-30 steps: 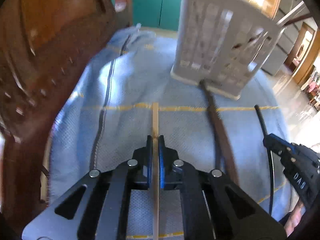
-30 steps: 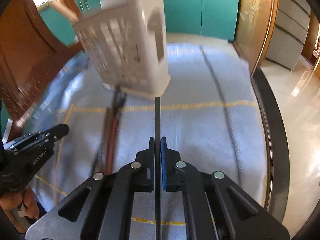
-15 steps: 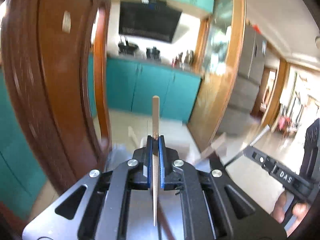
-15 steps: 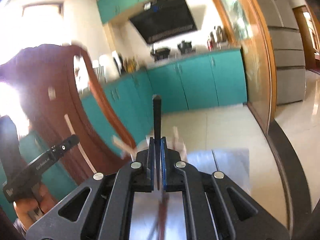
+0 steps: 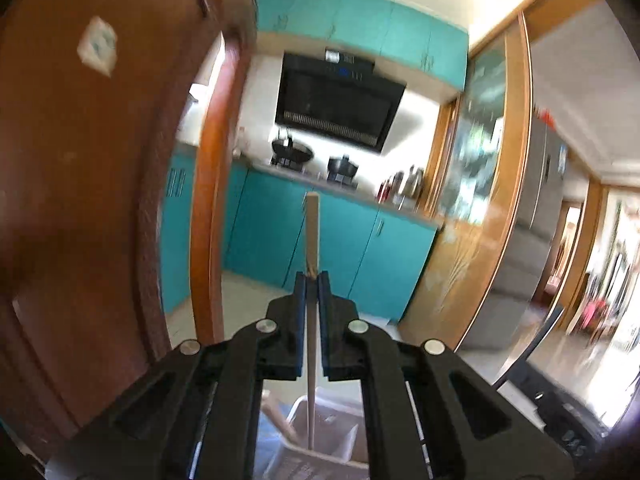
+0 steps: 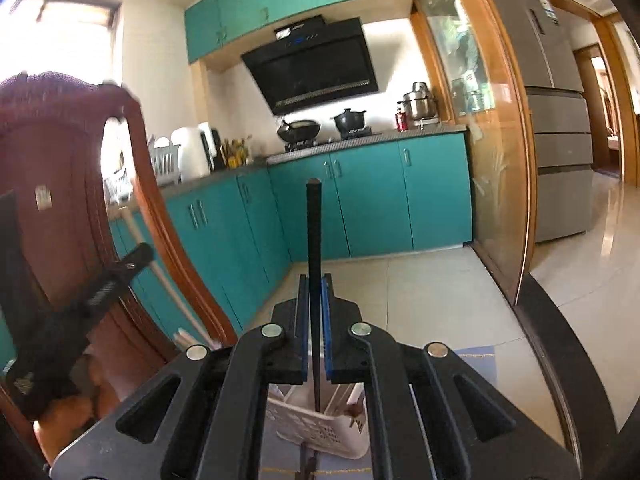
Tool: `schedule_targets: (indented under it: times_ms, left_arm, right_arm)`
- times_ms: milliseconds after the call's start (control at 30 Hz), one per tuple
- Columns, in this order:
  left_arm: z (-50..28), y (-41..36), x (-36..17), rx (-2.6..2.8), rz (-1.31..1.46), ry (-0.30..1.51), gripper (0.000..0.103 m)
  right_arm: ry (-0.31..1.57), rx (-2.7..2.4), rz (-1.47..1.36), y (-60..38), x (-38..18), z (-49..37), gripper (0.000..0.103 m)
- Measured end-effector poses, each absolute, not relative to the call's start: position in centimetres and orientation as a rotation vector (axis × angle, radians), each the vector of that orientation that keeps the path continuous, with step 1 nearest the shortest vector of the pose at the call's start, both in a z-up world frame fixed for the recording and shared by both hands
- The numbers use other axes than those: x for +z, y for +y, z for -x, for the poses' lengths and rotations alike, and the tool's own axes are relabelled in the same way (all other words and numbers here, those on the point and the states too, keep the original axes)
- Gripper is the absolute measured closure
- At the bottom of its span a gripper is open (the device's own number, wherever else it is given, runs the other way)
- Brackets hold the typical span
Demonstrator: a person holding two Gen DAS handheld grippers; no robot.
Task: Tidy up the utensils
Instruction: 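Lift both chopsticks, lower them into the basket and open both tools, then move both tools back down to the remaining dark chopsticks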
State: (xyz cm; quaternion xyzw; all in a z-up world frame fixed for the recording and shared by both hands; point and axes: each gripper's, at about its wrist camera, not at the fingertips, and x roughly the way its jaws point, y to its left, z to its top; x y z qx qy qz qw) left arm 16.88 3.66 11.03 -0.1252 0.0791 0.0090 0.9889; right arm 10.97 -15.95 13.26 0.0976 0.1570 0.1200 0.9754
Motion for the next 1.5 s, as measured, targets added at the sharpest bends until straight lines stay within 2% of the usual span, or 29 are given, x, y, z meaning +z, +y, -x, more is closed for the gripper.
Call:
schedule_targets:
  times_ms: [267,300,400,533,600,700,767,933,1000,1033,1100,1267,1300,1333,1433,1500]
  left_arm:
    - [-17.5,2.4,8.5,0.021,0.168,0.231,0.096]
    - [-17.2,2.3,8.5,0.017,0.164,0.230,0.096]
    - [-16.4,2.0,8.4,-0.004,0.154,0.228,0.094]
    - [-14.3,2.2,8.1,-0.015,0.131,0.177,0.090]
    - [-13.2,1.8,8.2,0.008,0.110,0.138,0.084]
    - [-10.8,2.7,8.3,0.075,0.088,0.084,0.080]
    - [-9.6,3.6,8.1,0.094,0.090,0.077,0.078]
    - [-7.6,5.0,6.4,0.132,0.073,0.103,0.069]
    - [-7.3,5.4,5.7,0.126,0.093,0.147,0.065]
    - [-7.3,5.6,5.4,0.122,0.106,0.163,0.064]
    - [-7.3,6.1,4.6,0.096,0.150,0.216,0.060]
    - [-7.0,6.0,3.2,0.045,0.161,0.288,0.051]
    - [-7.0,5.8,2.9,0.044,0.143,0.303,0.051]
    - [-6.9,5.7,2.6,0.045,0.131,0.314,0.051]
    - [-6.9,5.6,1.8,0.038,0.117,0.345,0.051]
    - [-6.8,5.7,1.4,0.035,0.119,0.361,0.049]
  right_arm:
    - [0.350,0.269,-0.158,-14.8,12.4,-10.5,0.096]
    - [0.340,0.266,-0.154,-14.8,12.5,-10.2,0.093]
    - [0.310,0.256,-0.146,-15.0,13.0,-9.1,0.069]
    - [0.219,0.284,-0.130,-15.7,13.8,-5.7,0.068]
    - [0.171,0.350,-0.112,-15.8,13.5,-3.4,0.068]
    - [0.194,0.440,-0.058,-14.9,11.5,-1.8,0.068]
    - [0.325,0.478,0.006,-13.5,8.6,-2.3,0.068]
    - [0.865,0.462,0.064,-10.9,-1.0,-7.7,0.067]
    - [0.962,0.427,0.123,-9.8,-3.5,-8.5,0.061]
    - [0.979,0.408,0.144,-9.4,-4.1,-8.7,0.053]
    - [1.033,0.391,0.179,-8.4,-5.7,-8.9,0.050]
    - [1.048,0.400,0.168,-7.6,-6.2,-8.7,0.050]
    - [1.050,0.402,0.161,-7.3,-6.1,-8.7,0.053]
    - [1.057,0.404,0.129,-7.5,-6.0,-8.7,0.063]
    - [1.080,0.413,0.064,-8.4,-6.2,-9.0,0.081]
    - [1.082,0.401,0.040,-9.0,-6.1,-9.0,0.083]
